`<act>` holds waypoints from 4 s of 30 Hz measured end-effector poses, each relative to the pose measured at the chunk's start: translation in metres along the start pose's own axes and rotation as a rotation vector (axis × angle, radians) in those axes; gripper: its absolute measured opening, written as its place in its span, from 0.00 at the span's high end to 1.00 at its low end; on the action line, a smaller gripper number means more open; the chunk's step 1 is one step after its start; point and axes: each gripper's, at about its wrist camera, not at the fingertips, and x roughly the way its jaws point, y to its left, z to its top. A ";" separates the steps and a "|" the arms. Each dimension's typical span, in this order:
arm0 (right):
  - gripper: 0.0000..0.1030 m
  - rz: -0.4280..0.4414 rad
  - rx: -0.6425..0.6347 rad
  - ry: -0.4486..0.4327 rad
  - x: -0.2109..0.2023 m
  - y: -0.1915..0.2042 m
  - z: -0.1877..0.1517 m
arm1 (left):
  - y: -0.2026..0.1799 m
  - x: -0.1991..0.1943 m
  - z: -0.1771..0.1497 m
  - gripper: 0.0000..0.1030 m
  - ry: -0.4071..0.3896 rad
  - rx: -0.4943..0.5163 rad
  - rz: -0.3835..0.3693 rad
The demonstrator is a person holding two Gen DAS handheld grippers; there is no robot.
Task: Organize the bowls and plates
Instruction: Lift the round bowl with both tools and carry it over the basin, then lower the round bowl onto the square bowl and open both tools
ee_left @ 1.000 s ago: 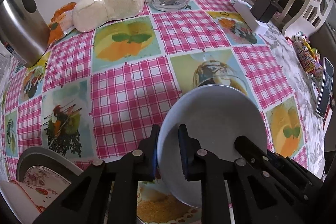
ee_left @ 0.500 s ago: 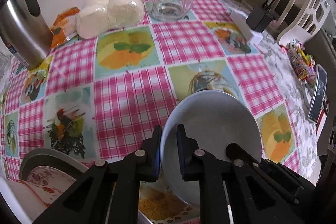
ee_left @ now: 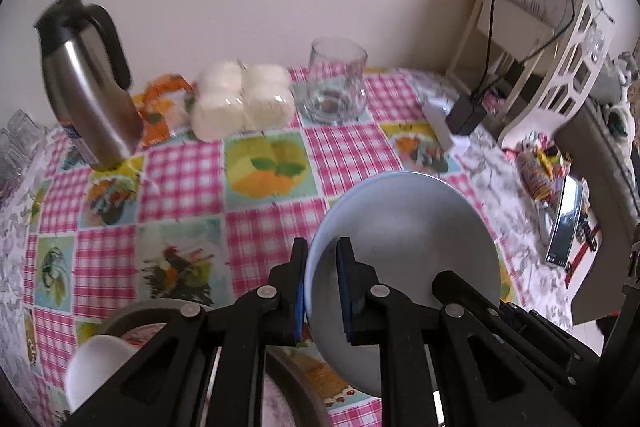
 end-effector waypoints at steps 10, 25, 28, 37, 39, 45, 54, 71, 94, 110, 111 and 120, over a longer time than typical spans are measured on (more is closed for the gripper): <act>0.87 0.071 -0.074 -0.040 -0.021 0.051 -0.006 | 0.039 -0.042 0.000 0.86 -0.063 -0.072 0.023; 0.86 0.127 -0.216 -0.001 -0.016 0.120 -0.033 | 0.119 -0.070 -0.029 0.86 -0.068 -0.253 0.026; 0.85 0.133 -0.247 0.011 -0.013 0.133 -0.042 | 0.133 -0.076 -0.035 0.86 -0.073 -0.281 0.027; 0.84 0.151 -0.309 0.062 -0.011 0.159 -0.066 | 0.161 -0.091 -0.057 0.86 -0.072 -0.342 0.028; 0.84 0.147 -0.321 0.071 -0.010 0.162 -0.072 | 0.163 -0.092 -0.062 0.86 -0.066 -0.346 0.039; 0.84 0.122 -0.331 0.115 -0.007 0.163 -0.083 | 0.166 -0.087 -0.076 0.86 -0.026 -0.348 0.027; 0.83 0.075 -0.331 0.170 -0.003 0.160 -0.088 | 0.163 -0.079 -0.084 0.86 0.017 -0.341 0.023; 0.73 0.055 -0.377 0.218 0.002 0.166 -0.095 | 0.168 -0.074 -0.085 0.86 0.026 -0.363 0.041; 0.53 0.114 -0.264 0.147 -0.017 0.141 -0.072 | 0.170 -0.077 -0.084 0.86 0.007 -0.373 0.037; 0.52 0.090 -0.213 0.199 0.002 0.120 -0.067 | 0.172 -0.082 -0.084 0.79 -0.004 -0.385 0.054; 0.52 0.089 -0.221 0.193 0.000 0.122 -0.066 | 0.173 -0.084 -0.084 0.71 -0.010 -0.383 0.062; 0.31 0.028 -0.329 0.128 -0.009 0.139 -0.070 | 0.180 -0.092 -0.083 0.38 -0.024 -0.393 0.149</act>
